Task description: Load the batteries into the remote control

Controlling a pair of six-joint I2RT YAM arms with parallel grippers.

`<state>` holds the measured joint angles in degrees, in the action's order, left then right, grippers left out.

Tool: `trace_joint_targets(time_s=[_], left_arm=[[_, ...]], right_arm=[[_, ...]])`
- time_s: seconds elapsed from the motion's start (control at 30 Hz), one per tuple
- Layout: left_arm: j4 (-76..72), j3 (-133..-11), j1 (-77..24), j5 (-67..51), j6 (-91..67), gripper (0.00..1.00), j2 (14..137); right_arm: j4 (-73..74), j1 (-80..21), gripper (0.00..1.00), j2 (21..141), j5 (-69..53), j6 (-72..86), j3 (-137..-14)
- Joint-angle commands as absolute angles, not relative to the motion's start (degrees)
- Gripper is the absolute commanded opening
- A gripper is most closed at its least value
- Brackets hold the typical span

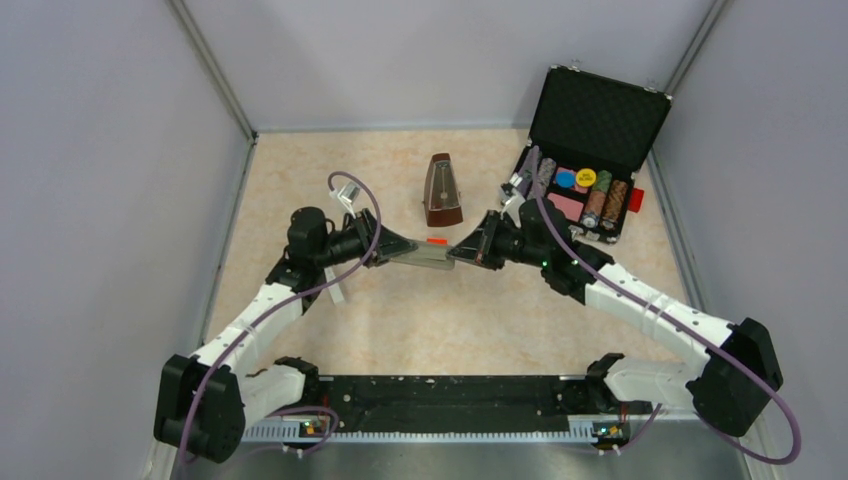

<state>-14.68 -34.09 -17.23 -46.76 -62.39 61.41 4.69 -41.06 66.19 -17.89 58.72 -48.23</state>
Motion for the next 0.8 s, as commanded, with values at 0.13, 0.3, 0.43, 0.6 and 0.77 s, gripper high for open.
trace_joint_targets(time_s=[0.13, 0.3, 0.43, 0.6, 0.77], left_arm=[[-11.13, -36.10, -18.54, -47.11, -56.44, 0.00, 61.75], [-11.65, -36.14, -18.54, -46.82, -56.82, 0.00, 61.36], [-12.72, -36.13, -18.54, -46.96, -57.72, 0.00, 61.18], [-14.55, -35.75, -18.54, -47.88, -60.20, 0.00, 61.24], [-14.93, -35.86, -18.54, -47.54, -61.17, 0.00, 60.70]], right_arm=[[-6.90, -41.81, 0.00, 64.71, -23.02, 61.93, -49.00], [-2.73, -41.82, 0.00, 65.46, -22.06, 62.13, -49.66], [4.06, -41.75, 0.00, 66.77, -21.30, 62.04, -50.51], [7.54, -41.78, 0.00, 67.13, -19.59, 61.84, -50.84], [10.04, -41.67, 0.00, 66.76, -17.67, 61.62, -51.42]])
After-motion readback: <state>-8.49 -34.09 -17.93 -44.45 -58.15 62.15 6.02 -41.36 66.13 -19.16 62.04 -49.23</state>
